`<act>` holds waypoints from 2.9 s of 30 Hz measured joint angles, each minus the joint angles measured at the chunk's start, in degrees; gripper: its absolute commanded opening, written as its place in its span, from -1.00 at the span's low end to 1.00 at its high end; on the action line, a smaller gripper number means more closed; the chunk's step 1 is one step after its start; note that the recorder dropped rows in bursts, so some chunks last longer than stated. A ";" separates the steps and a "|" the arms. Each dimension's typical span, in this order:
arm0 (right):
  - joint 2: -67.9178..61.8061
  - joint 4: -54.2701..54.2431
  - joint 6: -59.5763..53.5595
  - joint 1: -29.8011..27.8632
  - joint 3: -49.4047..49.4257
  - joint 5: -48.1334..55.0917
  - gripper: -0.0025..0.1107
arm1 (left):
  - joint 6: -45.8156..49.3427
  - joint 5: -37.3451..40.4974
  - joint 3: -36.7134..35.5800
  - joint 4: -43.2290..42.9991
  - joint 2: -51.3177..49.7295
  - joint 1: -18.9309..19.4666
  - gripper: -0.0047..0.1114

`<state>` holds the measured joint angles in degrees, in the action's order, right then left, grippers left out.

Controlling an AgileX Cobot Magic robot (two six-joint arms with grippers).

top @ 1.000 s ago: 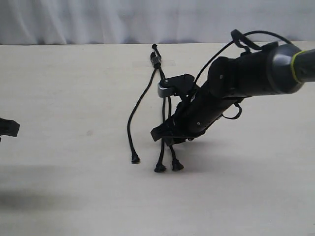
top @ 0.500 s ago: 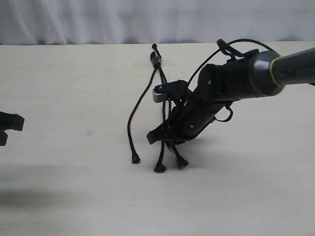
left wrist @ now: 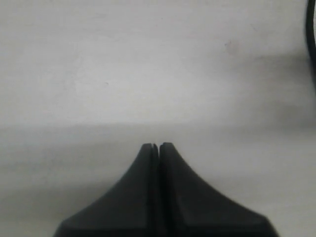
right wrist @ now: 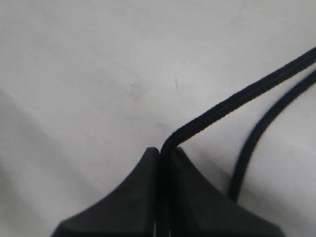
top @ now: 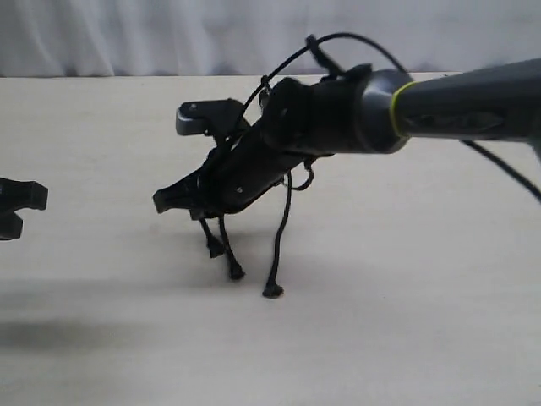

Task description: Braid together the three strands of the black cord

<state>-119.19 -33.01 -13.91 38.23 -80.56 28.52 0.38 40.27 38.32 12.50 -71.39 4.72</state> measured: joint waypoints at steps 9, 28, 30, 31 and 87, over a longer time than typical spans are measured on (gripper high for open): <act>-5.17 18.06 10.58 2.91 -11.34 15.63 -0.22 | 0.10 -0.74 0.00 0.45 0.00 0.00 -0.92; -2.99 41.55 23.60 -0.03 -12.25 27.27 -0.88 | 2.96 -1.68 0.00 2.61 0.00 0.00 -0.92; -2.02 39.20 21.85 -4.07 -11.57 28.49 -0.88 | 4.56 -1.68 0.00 3.70 0.00 0.00 -0.92; -1.90 38.02 20.26 -5.68 -10.77 29.05 -0.88 | 5.22 -1.68 0.00 4.46 0.00 0.00 -0.92; 30.19 15.89 13.06 -39.42 27.17 13.95 -0.08 | -19.62 12.73 63.90 -12.02 -63.78 -44.26 -0.71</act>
<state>-89.00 -17.11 -0.85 -1.19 -53.39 42.47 -19.24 53.01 102.22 0.49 -135.17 -39.54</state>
